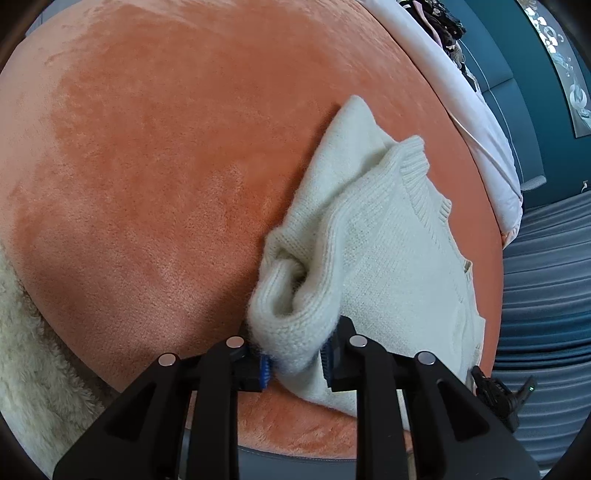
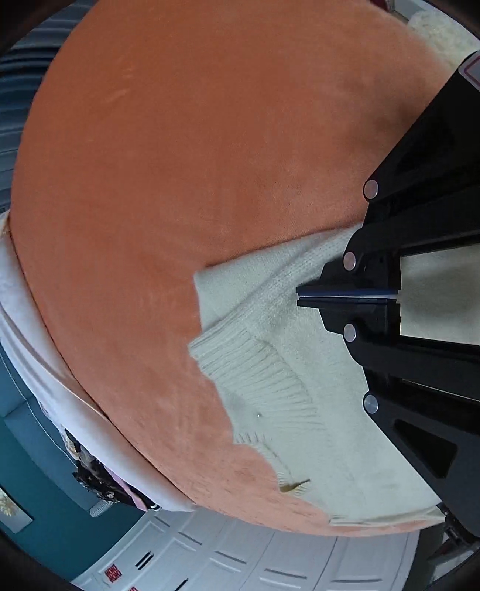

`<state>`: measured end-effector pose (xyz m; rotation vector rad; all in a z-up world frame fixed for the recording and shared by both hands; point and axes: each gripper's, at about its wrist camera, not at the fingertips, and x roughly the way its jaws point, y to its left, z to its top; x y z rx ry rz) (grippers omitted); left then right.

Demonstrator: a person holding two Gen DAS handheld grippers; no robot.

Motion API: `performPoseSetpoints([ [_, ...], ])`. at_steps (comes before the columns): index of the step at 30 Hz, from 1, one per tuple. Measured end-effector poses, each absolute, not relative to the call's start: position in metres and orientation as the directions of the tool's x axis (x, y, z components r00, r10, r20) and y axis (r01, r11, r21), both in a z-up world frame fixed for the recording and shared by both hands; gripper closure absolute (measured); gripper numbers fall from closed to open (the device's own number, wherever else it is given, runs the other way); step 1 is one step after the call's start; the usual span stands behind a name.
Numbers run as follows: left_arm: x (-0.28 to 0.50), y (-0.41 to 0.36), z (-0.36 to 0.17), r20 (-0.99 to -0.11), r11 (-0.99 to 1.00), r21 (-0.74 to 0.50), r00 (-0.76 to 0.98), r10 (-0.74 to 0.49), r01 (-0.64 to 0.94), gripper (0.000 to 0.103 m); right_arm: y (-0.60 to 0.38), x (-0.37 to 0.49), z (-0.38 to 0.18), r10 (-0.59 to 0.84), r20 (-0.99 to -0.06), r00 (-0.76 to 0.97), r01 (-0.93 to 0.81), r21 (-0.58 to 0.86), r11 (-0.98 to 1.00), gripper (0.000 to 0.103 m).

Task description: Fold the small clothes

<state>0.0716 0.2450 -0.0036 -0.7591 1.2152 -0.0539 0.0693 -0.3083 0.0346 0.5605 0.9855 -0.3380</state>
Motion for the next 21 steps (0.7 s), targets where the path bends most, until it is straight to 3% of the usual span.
performPoseSetpoints([
  [3, 0.071, 0.245, -0.003, -0.813, 0.746, -0.565, 0.391, -0.431, -0.352, 0.081, -0.242, 0.075, 0.066, 0.074, -0.83, 0.552, 0.347, 0.31, 0.885, 0.096],
  [6, 0.073, 0.246, -0.002, -0.792, 0.721, -0.594, 0.415, -0.447, -0.357, 0.071, -0.17, 0.091, 0.071, 0.153, -0.836, 0.527, 0.163, 0.276, 0.947, 0.096],
  [8, 0.076, 0.249, -0.002, -0.766, 0.683, -0.629, 0.444, -0.465, -0.37, 0.057, -0.133, 0.107, 0.06, 0.201, -0.847, 0.491, 0.086, 0.277, 0.957, 0.096],
  [12, 0.085, 0.252, -0.009, -0.745, 0.64, -0.656, 0.477, -0.467, -0.4, 0.049, -0.088, 0.136, 0.004, 0.178, -0.915, 0.363, 0.043, 0.208, 0.977, 0.097],
  [14, 0.089, 0.248, -0.008, -0.755, 0.641, -0.644, 0.483, -0.444, -0.417, 0.055, -0.086, 0.137, -0.005, 0.15, -0.905, 0.398, 0.022, 0.173, 0.985, 0.098],
  [16, 0.095, 0.242, -0.004, -0.765, 0.674, -0.626, 0.477, -0.433, -0.392, 0.074, -0.086, 0.141, -0.006, 0.151, -0.91, 0.386, 0.032, 0.176, 0.984, 0.098],
  [17, 0.095, 0.241, 0.0, -0.759, 0.671, -0.633, 0.481, -0.439, -0.386, 0.078, -0.086, 0.142, -0.006, 0.151, -0.913, 0.38, 0.031, 0.175, 0.984, 0.098],
  [21, 0.094, 0.221, 0.049, -0.718, 0.714, -0.641, 0.547, -0.43, -0.281, 0.084, -0.094, 0.137, 0.001, 0.182, -0.908, 0.377, 0.025, 0.206, 0.978, 0.099],
])
